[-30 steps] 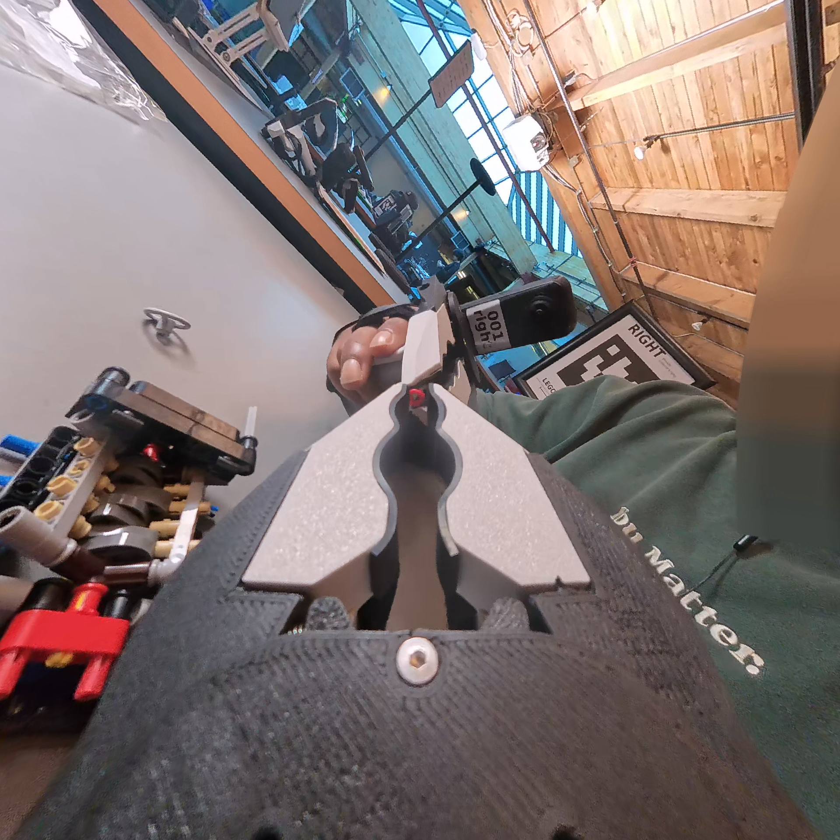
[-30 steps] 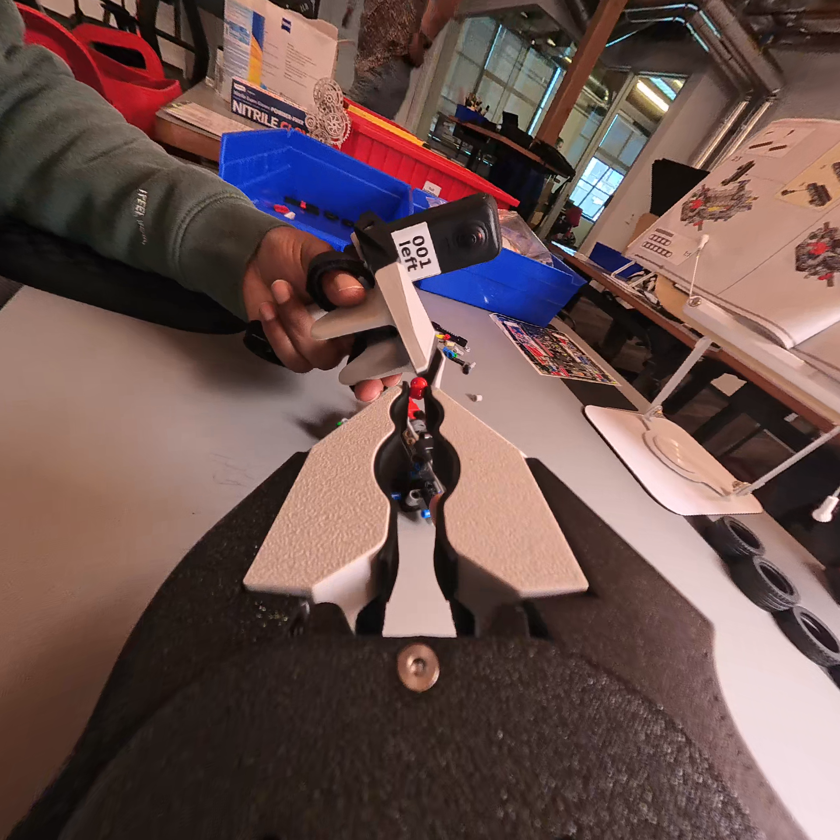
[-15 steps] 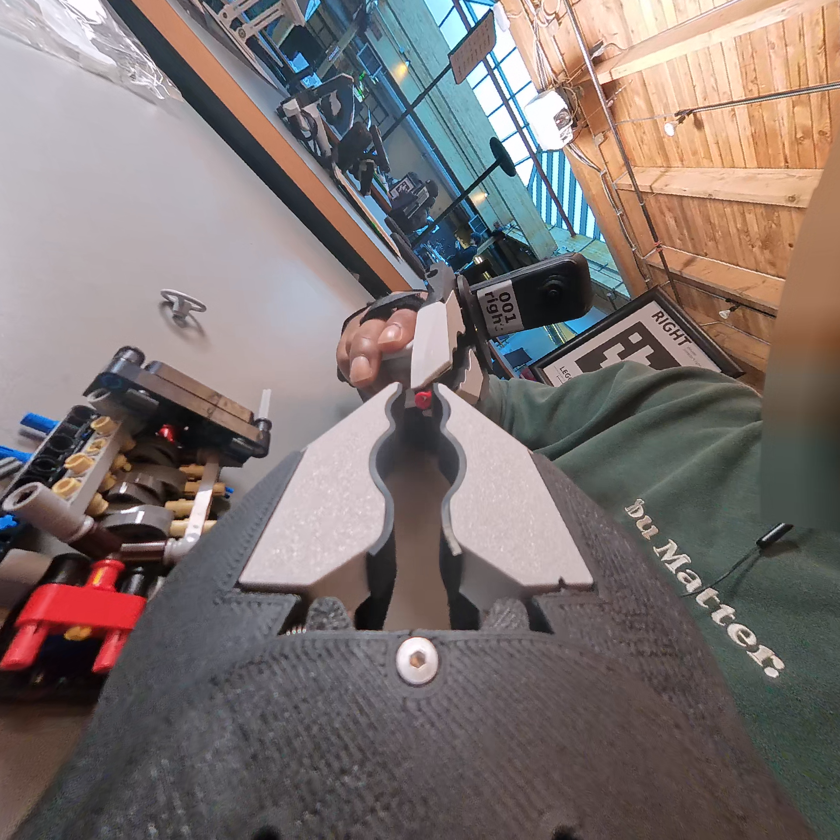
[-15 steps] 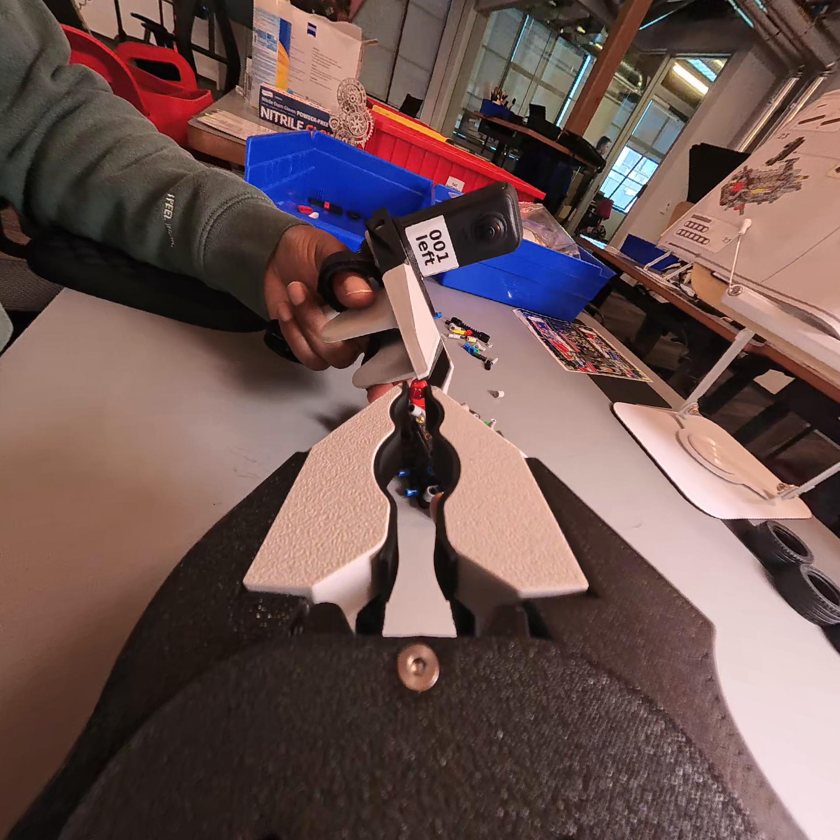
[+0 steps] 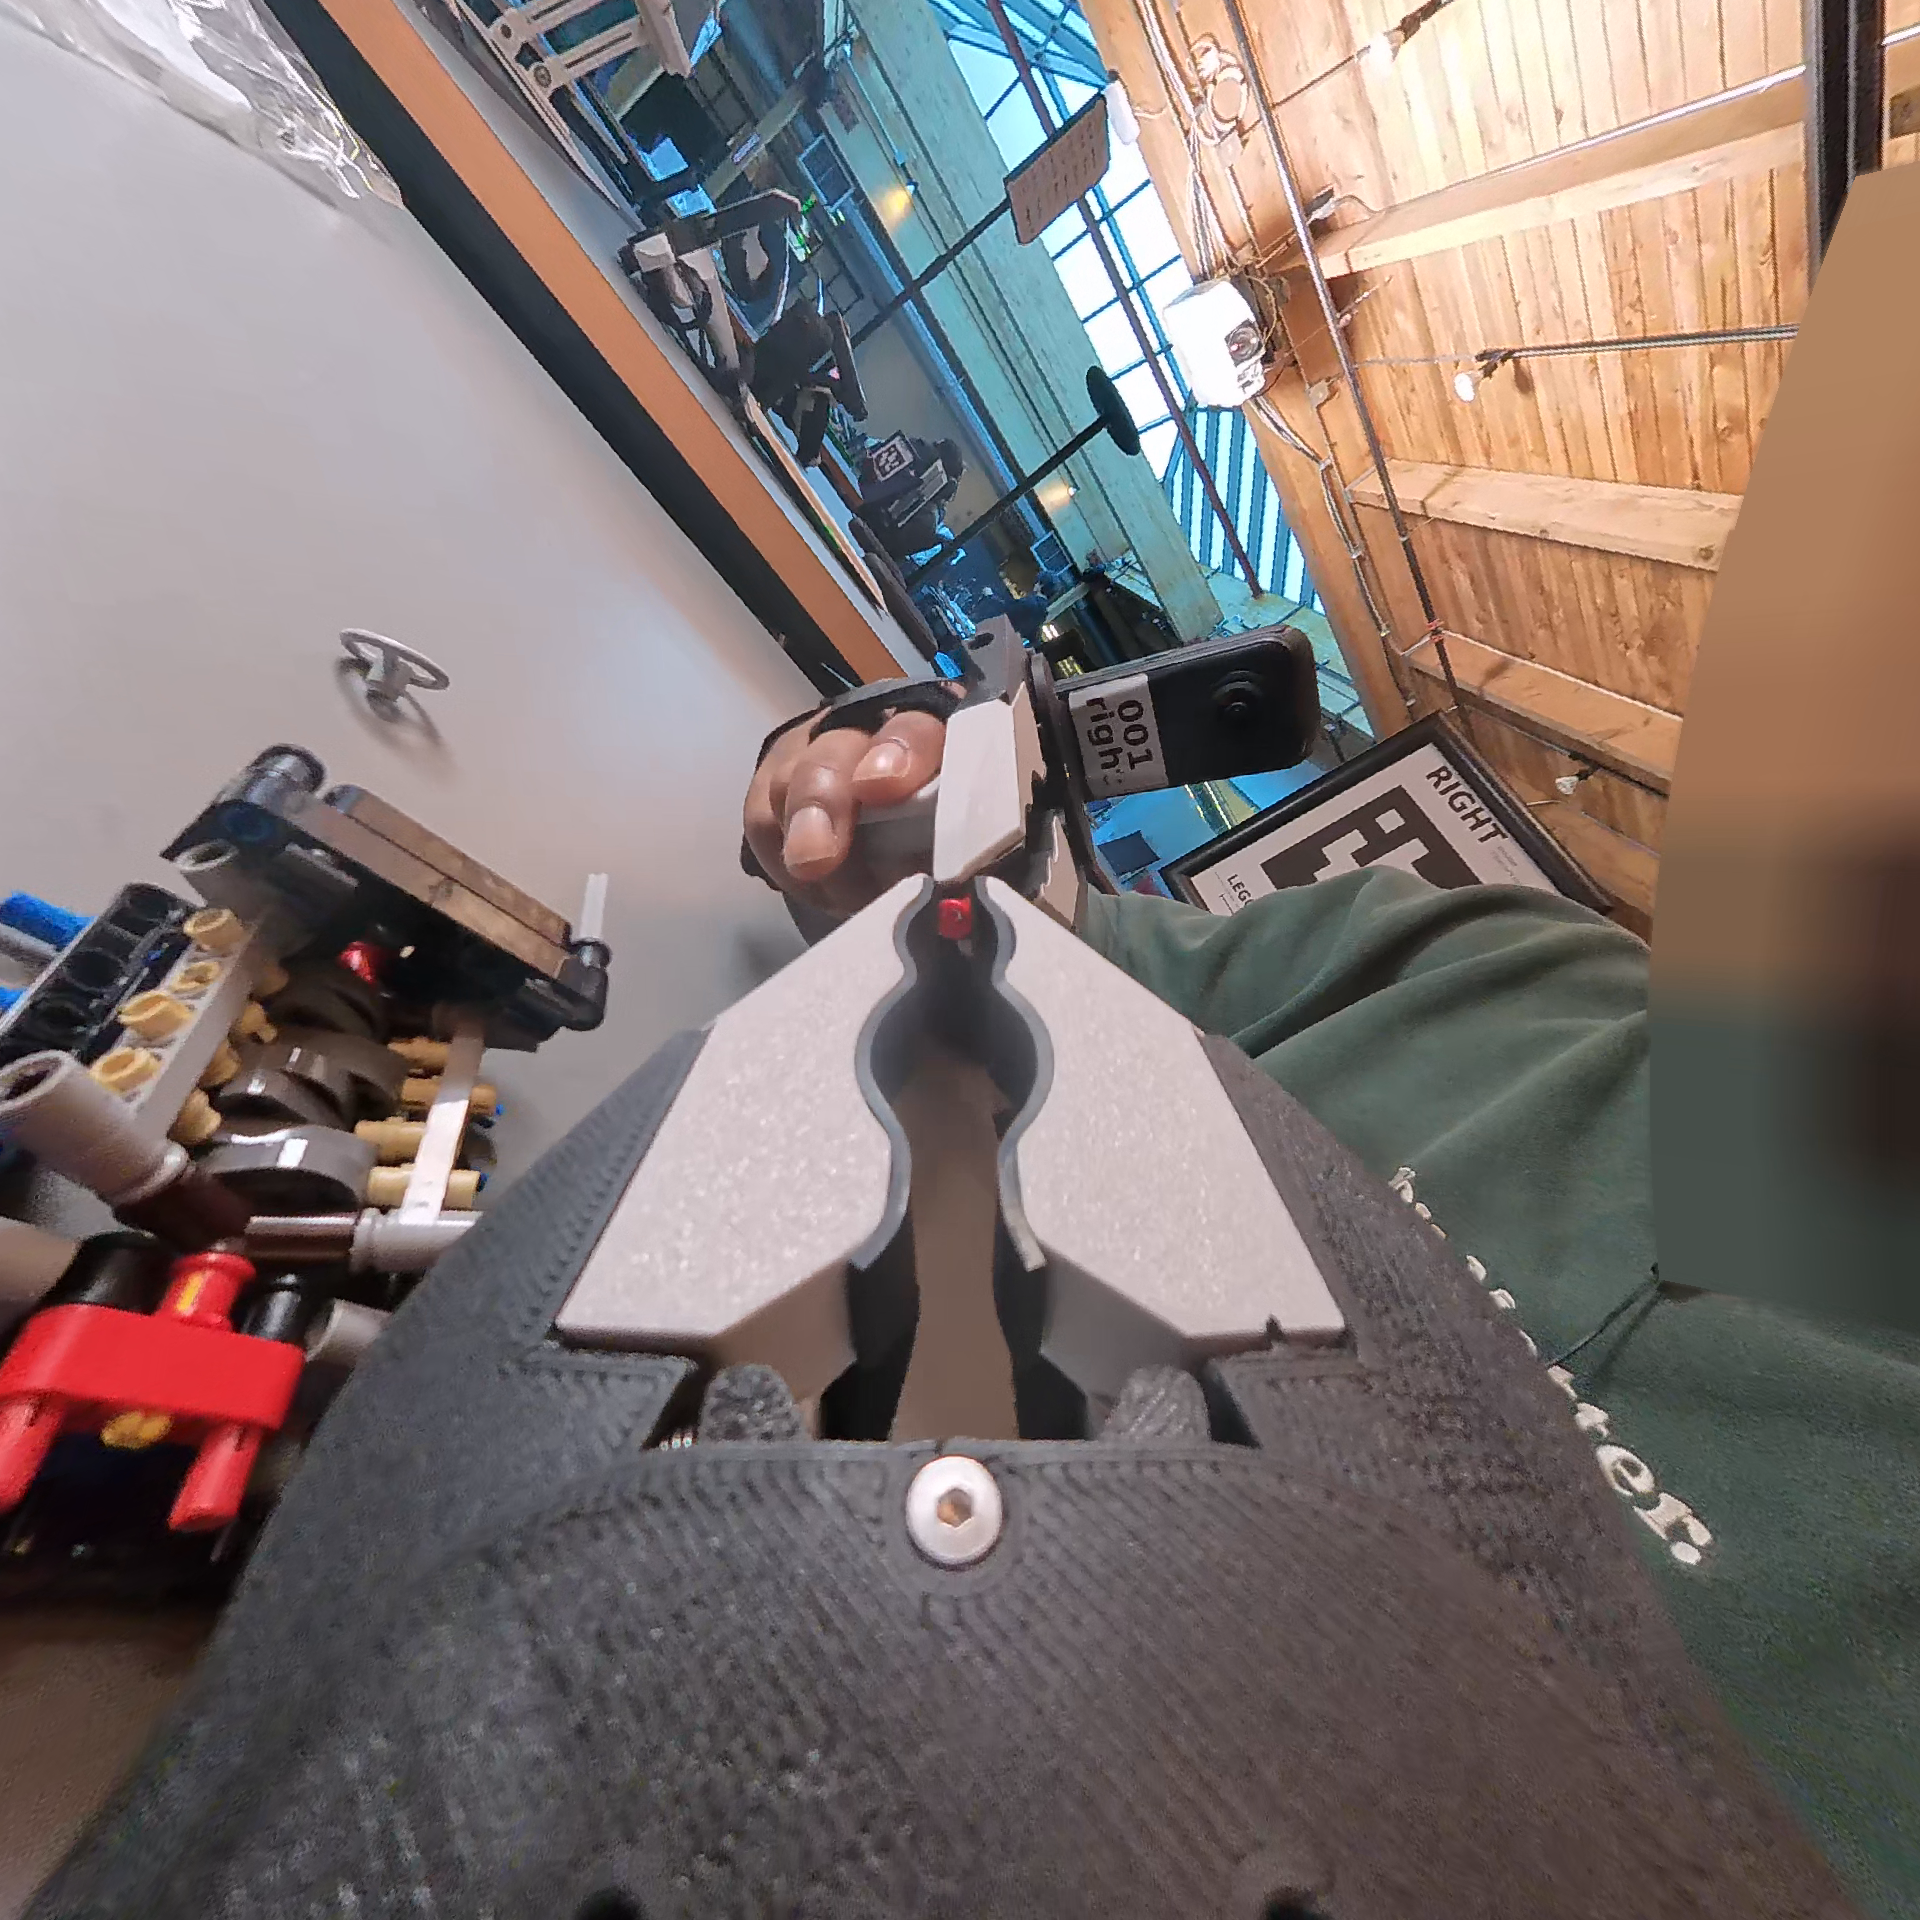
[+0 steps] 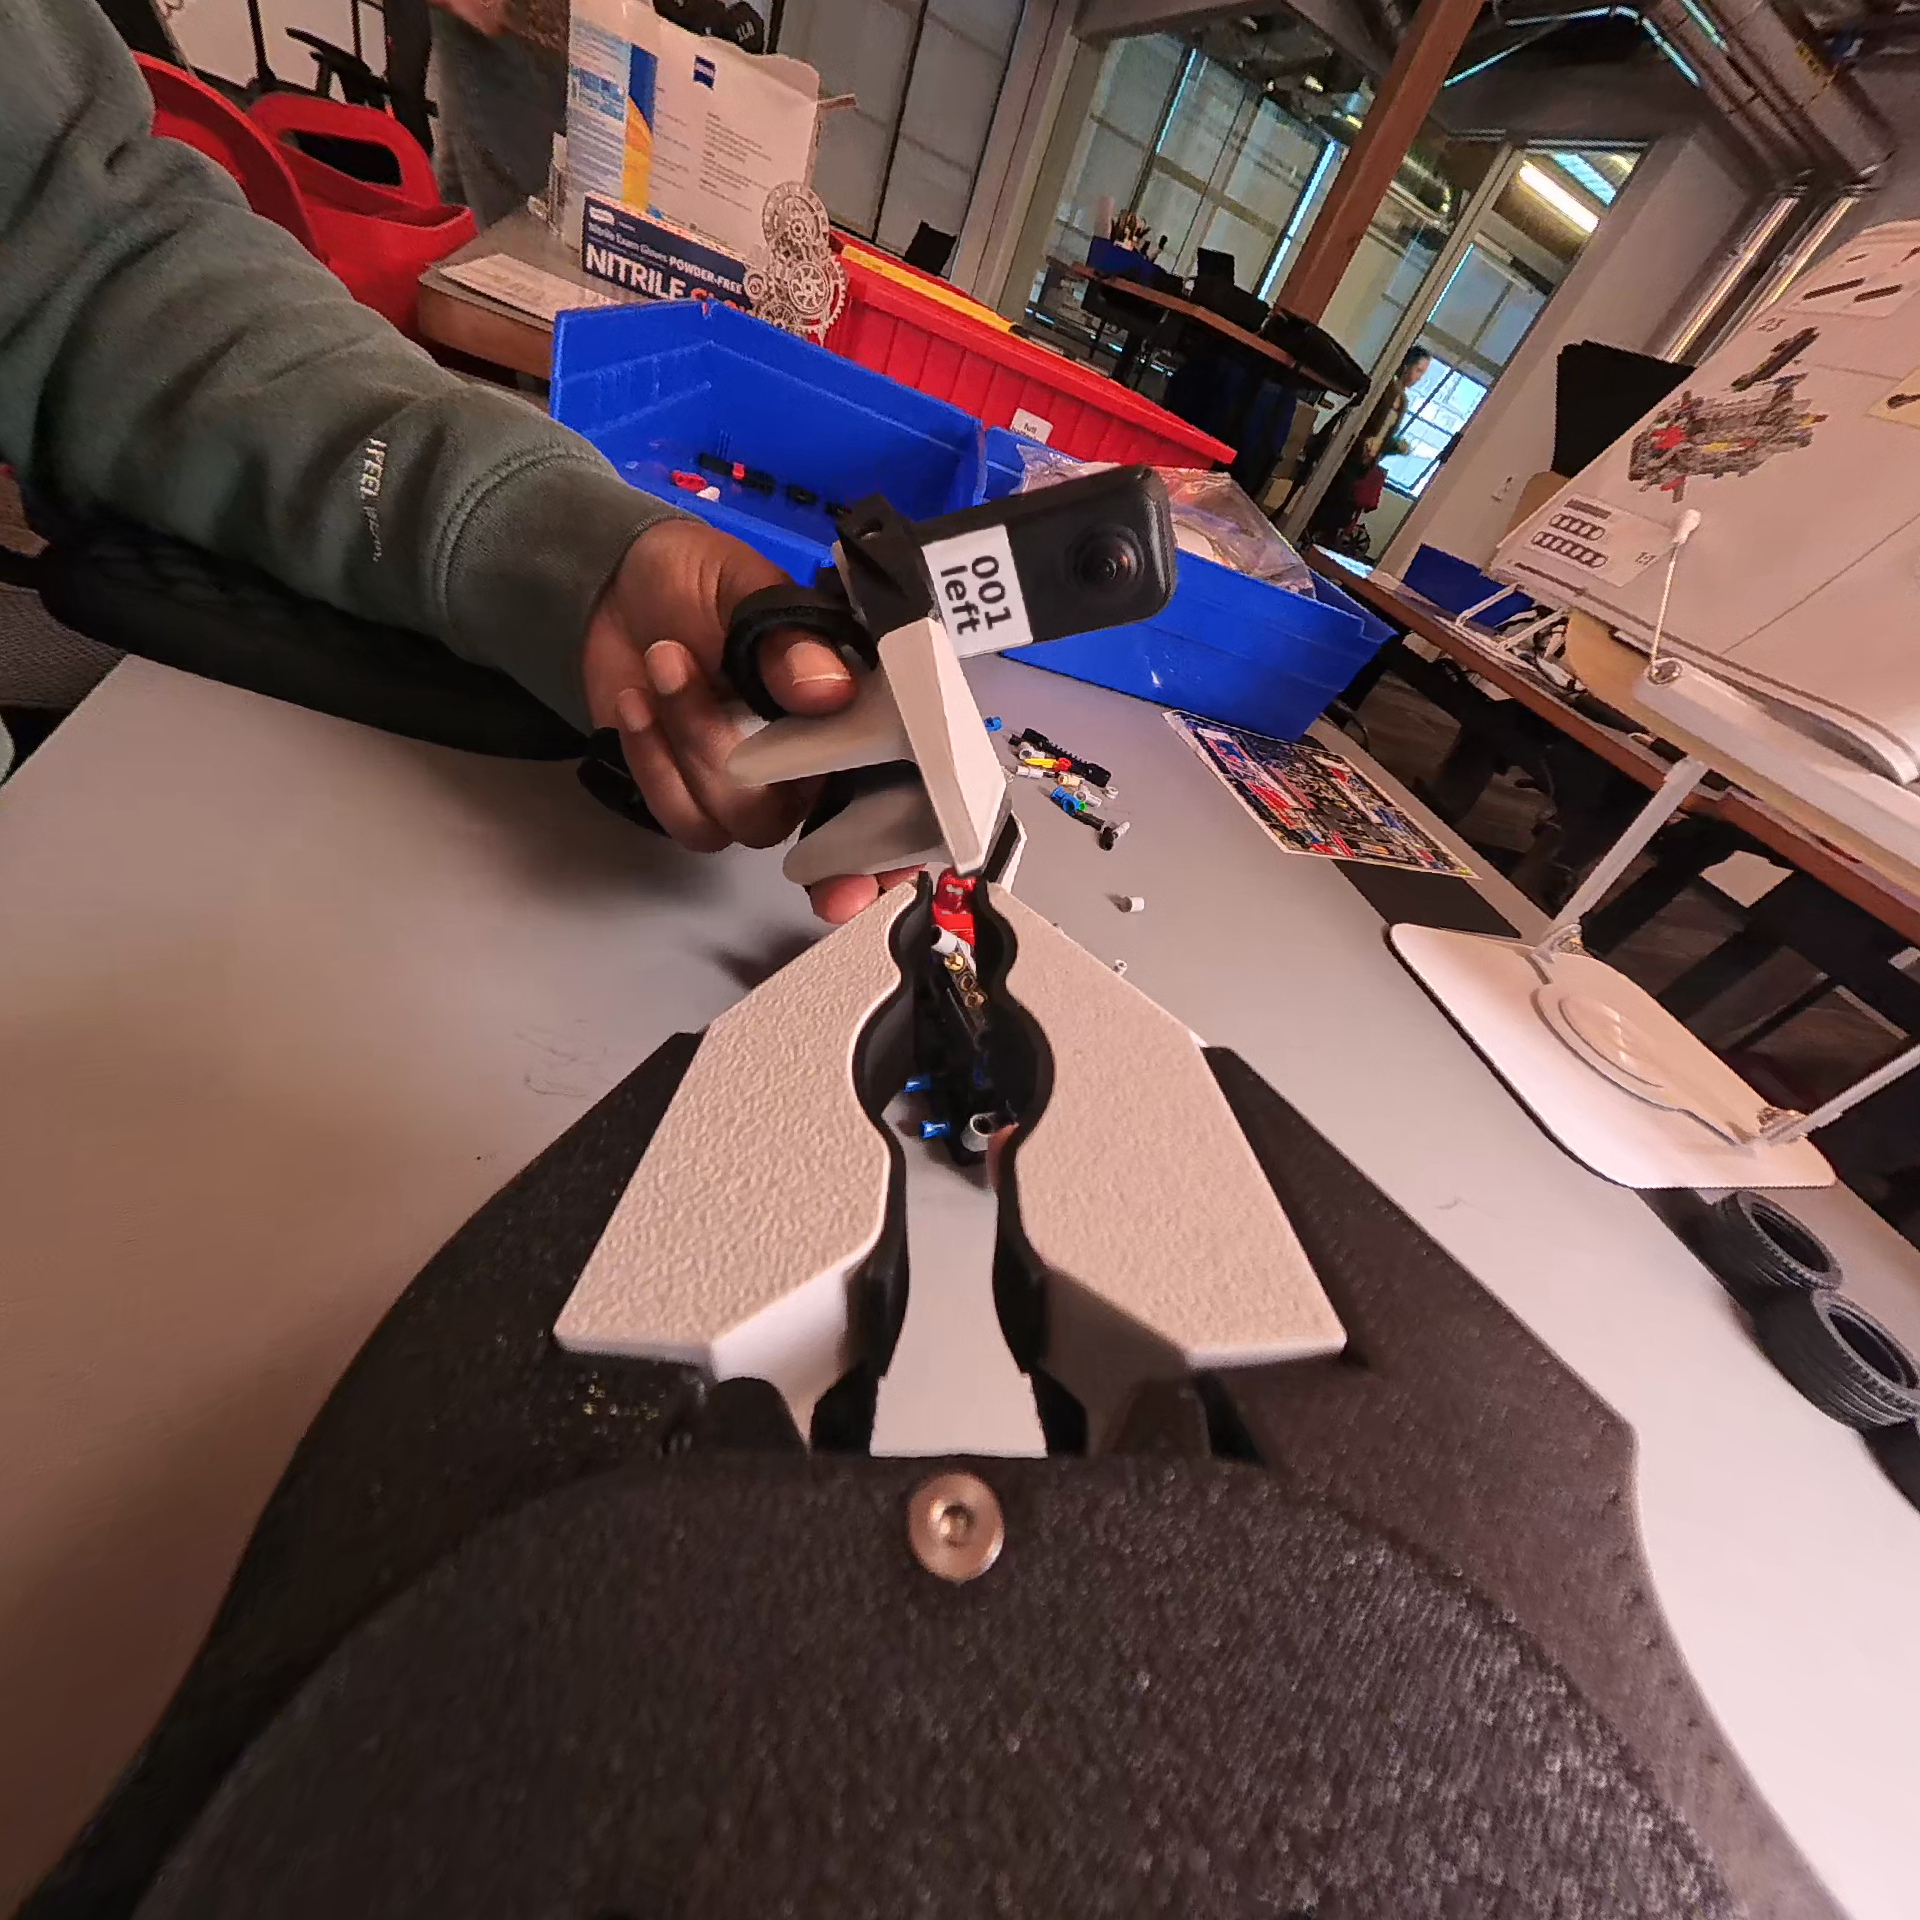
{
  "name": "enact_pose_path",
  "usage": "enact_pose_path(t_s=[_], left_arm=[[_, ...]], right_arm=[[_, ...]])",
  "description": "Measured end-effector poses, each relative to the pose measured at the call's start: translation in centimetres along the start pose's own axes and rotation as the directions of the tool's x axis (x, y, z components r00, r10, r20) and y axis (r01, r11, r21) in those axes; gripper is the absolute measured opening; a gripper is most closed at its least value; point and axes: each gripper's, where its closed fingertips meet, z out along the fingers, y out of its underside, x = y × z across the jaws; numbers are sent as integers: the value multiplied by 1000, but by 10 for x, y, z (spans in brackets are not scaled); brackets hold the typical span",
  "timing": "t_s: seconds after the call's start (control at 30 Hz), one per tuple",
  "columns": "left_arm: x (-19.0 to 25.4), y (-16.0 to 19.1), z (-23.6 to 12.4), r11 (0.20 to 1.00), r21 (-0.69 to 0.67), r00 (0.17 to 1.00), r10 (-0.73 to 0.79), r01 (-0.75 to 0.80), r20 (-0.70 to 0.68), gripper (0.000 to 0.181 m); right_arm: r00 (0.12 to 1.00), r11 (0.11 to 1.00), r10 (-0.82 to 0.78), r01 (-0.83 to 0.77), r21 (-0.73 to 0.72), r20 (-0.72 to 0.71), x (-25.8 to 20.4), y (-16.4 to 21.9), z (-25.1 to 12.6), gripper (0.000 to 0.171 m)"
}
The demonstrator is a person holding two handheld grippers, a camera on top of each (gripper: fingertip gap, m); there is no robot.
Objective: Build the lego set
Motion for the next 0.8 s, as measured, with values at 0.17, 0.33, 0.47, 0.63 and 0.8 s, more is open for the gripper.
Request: enact_pose_path(t_s=[0.17,0.33,0.47,0.63,0.8], left_arm=[[0,1,0,1000,-1,1000,-13,13,-9,3],[0,0,0,999,7,999,-37,37,-24,3],[-1,0,0,999,14,999,-45,45,-22,4],[8,-5,-3,999,27,998,28,-27,-54,8],[21,-5,-2,958,-5,958,286,-286,15,10]], right_arm=[[1000,1000,1,-1,2,7,-1,0,0,5],[1000,1000,-7,7,0,3,-1,0,0,5],[1000,1000,3,-3,-13,1,0,2,0,5],[997,997,71,-71,35,4,5,-6,-4,4],[970,959,234,-242,147,74,9,-22,-11,5]])
